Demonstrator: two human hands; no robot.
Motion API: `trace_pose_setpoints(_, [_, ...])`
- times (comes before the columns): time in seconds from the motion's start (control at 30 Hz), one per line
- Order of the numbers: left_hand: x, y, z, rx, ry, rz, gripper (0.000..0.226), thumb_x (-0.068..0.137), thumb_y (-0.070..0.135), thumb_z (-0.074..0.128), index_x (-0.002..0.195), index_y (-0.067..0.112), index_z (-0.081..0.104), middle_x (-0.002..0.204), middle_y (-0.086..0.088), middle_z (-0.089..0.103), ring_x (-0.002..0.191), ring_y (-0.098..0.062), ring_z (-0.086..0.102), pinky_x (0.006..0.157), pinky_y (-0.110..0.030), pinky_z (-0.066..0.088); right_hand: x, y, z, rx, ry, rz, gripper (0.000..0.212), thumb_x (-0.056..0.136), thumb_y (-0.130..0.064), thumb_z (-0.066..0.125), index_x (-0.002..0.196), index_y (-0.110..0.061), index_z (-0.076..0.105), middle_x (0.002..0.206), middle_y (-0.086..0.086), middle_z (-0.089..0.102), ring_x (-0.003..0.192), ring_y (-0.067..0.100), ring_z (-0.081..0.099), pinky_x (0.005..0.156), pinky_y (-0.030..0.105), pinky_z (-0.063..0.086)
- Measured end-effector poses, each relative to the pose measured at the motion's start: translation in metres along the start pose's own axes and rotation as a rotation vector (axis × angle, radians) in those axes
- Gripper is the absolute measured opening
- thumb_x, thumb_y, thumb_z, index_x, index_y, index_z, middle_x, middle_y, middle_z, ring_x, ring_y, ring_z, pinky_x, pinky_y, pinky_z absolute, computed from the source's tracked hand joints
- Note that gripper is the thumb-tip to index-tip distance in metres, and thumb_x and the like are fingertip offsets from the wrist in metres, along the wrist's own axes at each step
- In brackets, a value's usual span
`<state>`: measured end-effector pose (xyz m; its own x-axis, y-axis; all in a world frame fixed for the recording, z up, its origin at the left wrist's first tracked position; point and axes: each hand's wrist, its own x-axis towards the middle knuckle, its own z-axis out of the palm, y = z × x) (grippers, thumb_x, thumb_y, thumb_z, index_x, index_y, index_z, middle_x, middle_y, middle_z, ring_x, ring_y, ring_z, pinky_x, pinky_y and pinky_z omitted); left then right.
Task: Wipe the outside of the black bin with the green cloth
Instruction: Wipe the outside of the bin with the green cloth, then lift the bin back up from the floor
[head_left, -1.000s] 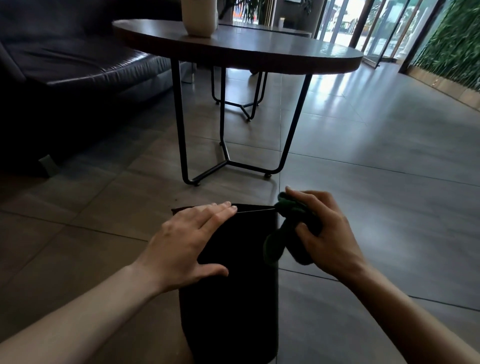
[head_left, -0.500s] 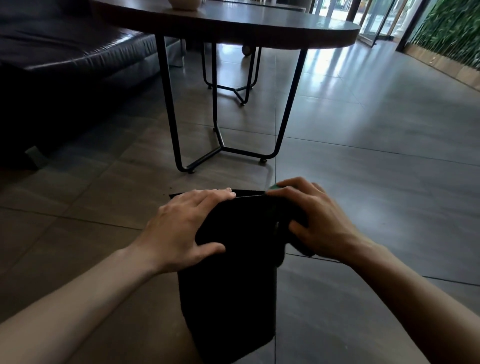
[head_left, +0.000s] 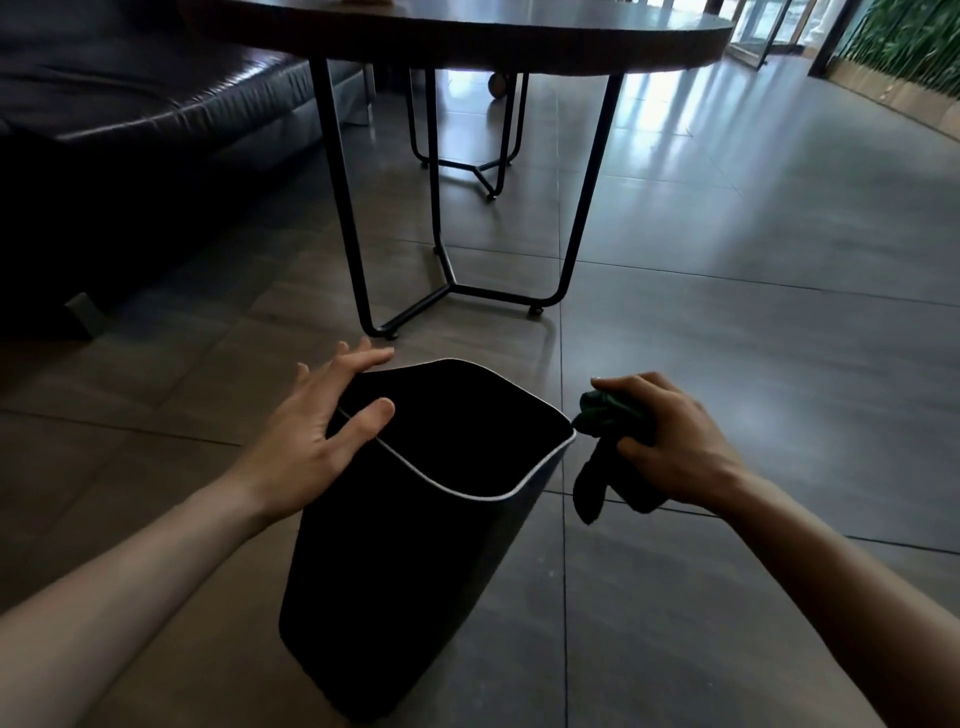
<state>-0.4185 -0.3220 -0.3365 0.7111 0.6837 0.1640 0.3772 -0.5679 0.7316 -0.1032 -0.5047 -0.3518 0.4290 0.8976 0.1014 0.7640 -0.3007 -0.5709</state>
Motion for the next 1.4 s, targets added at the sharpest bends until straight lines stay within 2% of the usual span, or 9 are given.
trace_pose_setpoints(0.27, [0.005,-0.003,-0.001,-0.086,0.020,-0.172,0.059,0.094,0.038,0.041,0.151,0.037,0.027,0.157,0.010,0.033,0.145,-0.005,0.027,0.115,-0.028,0.022,0.016,0.017,0.026,0.240,0.005,0.321,0.049,0.096,-0.009,0.057,0.133,-0.041,0.062,0.123,0.001,0.053,0.113,0.026,0.056,0.098,0.044,0.053])
trace_pose_setpoints(0.4, [0.003,-0.013,-0.010,-0.122,0.048,-0.255,0.049,0.107,0.024,0.037,0.154,0.029,0.027,0.156,0.009,0.037,0.140,-0.006,0.033,0.112,-0.028,0.026,0.022,0.003,0.041,0.508,-0.125,0.481,0.040,0.102,-0.009,0.044,0.128,-0.031,0.065,0.106,0.008,0.070,0.080,0.019,0.069,0.059,0.027,0.055])
trace_pose_setpoints(0.57, [0.001,-0.025,-0.023,-0.054,0.124,-0.497,0.039,0.104,0.048,0.034,0.137,0.032,0.048,0.134,-0.004,0.058,0.121,-0.022,0.054,0.091,-0.037,0.042,0.012,-0.017,0.063,0.750,-0.186,0.597,0.029,0.101,-0.018,0.043,0.106,-0.024,0.071,0.081,0.007,0.071,0.054,0.015,0.066,0.045,0.025,0.046])
trace_pose_setpoints(0.67, [0.002,-0.030,-0.031,0.042,0.156,-0.666,0.049,0.097,0.065,0.033,0.115,0.023,0.051,0.103,-0.005,0.062,0.081,-0.017,0.060,0.061,-0.028,0.042,0.008,-0.023,0.068,0.937,-0.225,0.714,0.028,0.100,-0.034,0.054,0.105,-0.010,0.067,0.077,0.013,0.076,0.062,0.028,0.073,0.052,0.033,0.056])
trace_pose_setpoints(0.77, [0.004,-0.033,-0.030,0.082,0.194,-0.717,0.056,0.092,0.074,0.032,0.103,0.021,0.051,0.086,0.007,0.053,0.070,-0.012,0.055,0.052,-0.024,0.037,0.007,-0.026,0.069,0.951,-0.225,0.692,0.027,0.097,-0.034,0.066,0.111,-0.012,0.069,0.087,0.015,0.078,0.072,0.031,0.077,0.059,0.038,0.060])
trace_pose_setpoints(0.9, [0.012,-0.030,-0.028,0.026,0.266,-0.688,0.057,0.093,0.071,0.038,0.088,0.021,0.064,0.091,-0.002,0.065,0.079,-0.017,0.060,0.054,-0.029,0.041,0.007,-0.030,0.069,0.929,-0.174,0.671,0.014,0.095,-0.020,0.070,0.108,-0.018,0.071,0.080,0.011,0.079,0.071,0.029,0.078,0.059,0.038,0.060])
trace_pose_setpoints(1.13, [0.039,-0.035,0.003,-0.299,0.286,-0.685,0.048,0.103,0.044,0.048,0.088,0.006,0.073,0.095,-0.017,0.073,0.100,-0.036,0.067,0.097,-0.050,0.049,0.032,-0.028,0.040,0.828,-0.021,0.615,0.016,0.093,-0.010,0.067,0.099,-0.024,0.072,0.073,0.012,0.077,0.055,0.024,0.072,0.042,0.027,0.050])
trace_pose_setpoints(1.23, [0.056,-0.036,0.021,-0.434,0.259,-0.652,0.029,0.104,0.033,0.048,0.092,0.015,0.068,0.092,-0.004,0.069,0.102,-0.030,0.065,0.090,-0.045,0.049,0.048,-0.027,0.029,0.794,0.051,0.606,0.016,0.093,-0.010,0.066,0.101,-0.023,0.071,0.076,0.014,0.074,0.049,0.021,0.070,0.041,0.025,0.048])
trace_pose_setpoints(1.4, [0.078,-0.031,0.045,-0.532,0.239,-0.599,0.018,0.102,0.018,0.052,0.118,0.013,0.055,0.110,-0.013,0.067,0.104,-0.032,0.064,0.078,-0.033,0.044,0.065,-0.019,0.023,0.770,0.119,0.607,0.020,0.096,-0.009,0.064,0.095,-0.029,0.066,0.088,0.018,0.074,0.052,0.023,0.072,0.043,0.028,0.051])
